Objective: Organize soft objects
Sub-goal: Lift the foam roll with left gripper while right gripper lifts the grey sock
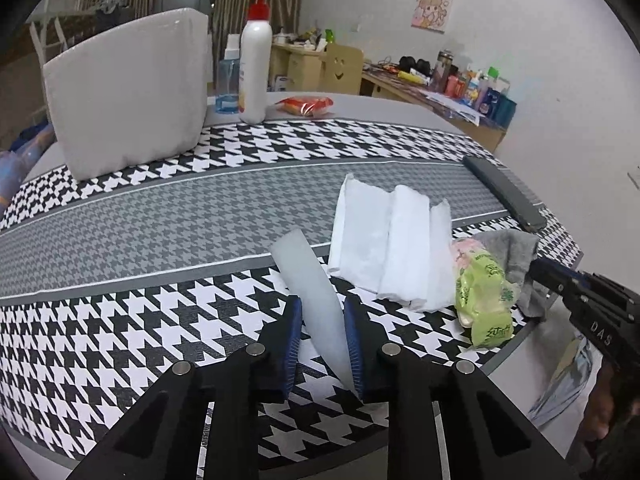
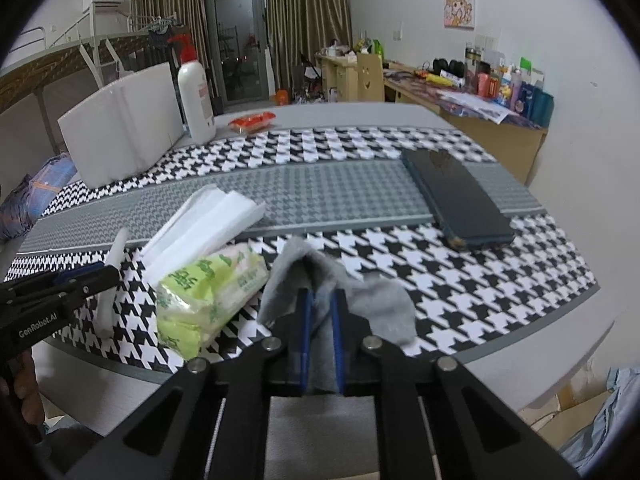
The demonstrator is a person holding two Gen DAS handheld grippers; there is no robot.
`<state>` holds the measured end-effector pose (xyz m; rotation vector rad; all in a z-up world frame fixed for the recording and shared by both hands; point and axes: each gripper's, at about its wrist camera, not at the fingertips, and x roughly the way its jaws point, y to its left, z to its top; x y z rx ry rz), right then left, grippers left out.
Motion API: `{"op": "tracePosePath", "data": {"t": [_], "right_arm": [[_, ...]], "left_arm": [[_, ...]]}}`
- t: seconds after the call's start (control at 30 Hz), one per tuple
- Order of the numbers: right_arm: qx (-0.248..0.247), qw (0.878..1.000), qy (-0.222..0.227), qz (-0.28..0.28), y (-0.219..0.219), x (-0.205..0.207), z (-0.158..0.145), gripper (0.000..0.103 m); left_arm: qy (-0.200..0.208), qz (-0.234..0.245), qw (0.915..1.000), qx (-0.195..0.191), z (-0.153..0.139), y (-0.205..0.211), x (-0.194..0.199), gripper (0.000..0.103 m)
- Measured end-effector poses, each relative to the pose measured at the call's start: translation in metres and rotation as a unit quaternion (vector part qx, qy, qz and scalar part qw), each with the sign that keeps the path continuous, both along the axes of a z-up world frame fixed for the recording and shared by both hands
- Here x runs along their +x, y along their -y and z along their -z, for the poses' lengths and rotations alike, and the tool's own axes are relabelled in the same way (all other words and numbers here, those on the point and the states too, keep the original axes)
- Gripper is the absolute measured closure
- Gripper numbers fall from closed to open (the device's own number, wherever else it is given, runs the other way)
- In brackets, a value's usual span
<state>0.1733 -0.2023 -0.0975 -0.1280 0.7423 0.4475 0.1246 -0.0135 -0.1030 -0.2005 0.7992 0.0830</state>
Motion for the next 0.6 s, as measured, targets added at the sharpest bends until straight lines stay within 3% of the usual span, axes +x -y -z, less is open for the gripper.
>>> {"op": "tracePosePath", "data": {"t": [0.37, 0.43, 0.5, 0.6], "right_arm": [[0.029, 1.000, -0.001, 0.008, 0.008, 0.003, -0.009, 0.094], [0.039, 0.999, -0.020, 0.001, 0.009, 0.008, -0.005, 0.088], [0.048, 0.998, -0.033, 0.001, 0.010, 0.012, -0.002, 0.066], [0.058, 0.998, -0.037, 0.003, 0.010, 0.014, 0.000, 0.054]], "left_arm": [[0.022, 0.001, 0.9997, 0.014, -0.010, -0.002, -0.006, 0.080], [0.023, -0.002, 0.9996, 0.017, -0.010, -0.004, -0.006, 0.080], [0.023, -0.004, 0.9996, 0.017, -0.010, -0.005, -0.006, 0.080], [0.022, -0.006, 0.9996, 0.019, -0.010, -0.007, -0.006, 0.081]]}}
